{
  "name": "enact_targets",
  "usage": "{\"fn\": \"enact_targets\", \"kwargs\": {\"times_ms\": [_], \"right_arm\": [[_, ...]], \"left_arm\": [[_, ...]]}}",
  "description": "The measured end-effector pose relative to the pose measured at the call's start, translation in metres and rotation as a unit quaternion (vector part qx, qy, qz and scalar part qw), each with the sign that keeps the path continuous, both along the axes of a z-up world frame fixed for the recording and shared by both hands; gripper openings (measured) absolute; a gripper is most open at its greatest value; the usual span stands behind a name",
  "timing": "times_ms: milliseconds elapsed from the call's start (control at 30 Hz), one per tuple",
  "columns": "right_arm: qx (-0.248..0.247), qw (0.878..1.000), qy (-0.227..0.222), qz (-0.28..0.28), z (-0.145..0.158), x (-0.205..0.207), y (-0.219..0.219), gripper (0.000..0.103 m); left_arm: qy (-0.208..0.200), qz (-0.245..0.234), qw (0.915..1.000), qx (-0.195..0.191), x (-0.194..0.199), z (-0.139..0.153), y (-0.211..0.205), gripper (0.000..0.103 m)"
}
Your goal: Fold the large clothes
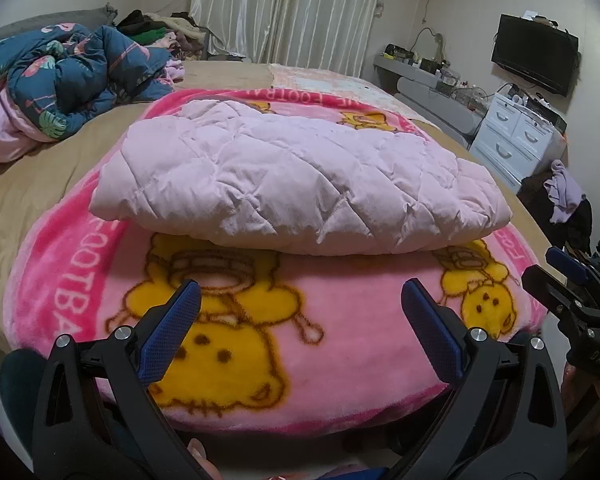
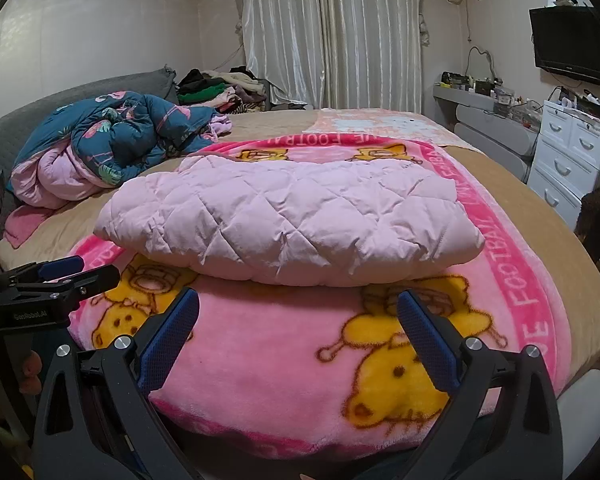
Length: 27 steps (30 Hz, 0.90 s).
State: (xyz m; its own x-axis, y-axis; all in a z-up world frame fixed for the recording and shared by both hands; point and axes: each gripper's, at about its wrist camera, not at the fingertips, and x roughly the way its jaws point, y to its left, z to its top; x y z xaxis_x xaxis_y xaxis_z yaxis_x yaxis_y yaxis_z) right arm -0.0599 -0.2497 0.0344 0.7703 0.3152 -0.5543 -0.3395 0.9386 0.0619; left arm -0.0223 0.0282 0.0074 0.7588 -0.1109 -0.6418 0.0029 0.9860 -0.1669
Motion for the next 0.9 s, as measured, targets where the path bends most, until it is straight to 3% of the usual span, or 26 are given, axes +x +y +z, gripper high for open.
{"fn": "enact_targets", "kwargs": {"times_ms": [900], "right_arm": [[0.001,1.000,0.001,-0.001,-0.0010,-0.0008,0.0000,0.099]], "left_arm": [[0.000,0.006,0.9999,0.010,-0.0004,-0.0048,0.0016,0.094]]}}
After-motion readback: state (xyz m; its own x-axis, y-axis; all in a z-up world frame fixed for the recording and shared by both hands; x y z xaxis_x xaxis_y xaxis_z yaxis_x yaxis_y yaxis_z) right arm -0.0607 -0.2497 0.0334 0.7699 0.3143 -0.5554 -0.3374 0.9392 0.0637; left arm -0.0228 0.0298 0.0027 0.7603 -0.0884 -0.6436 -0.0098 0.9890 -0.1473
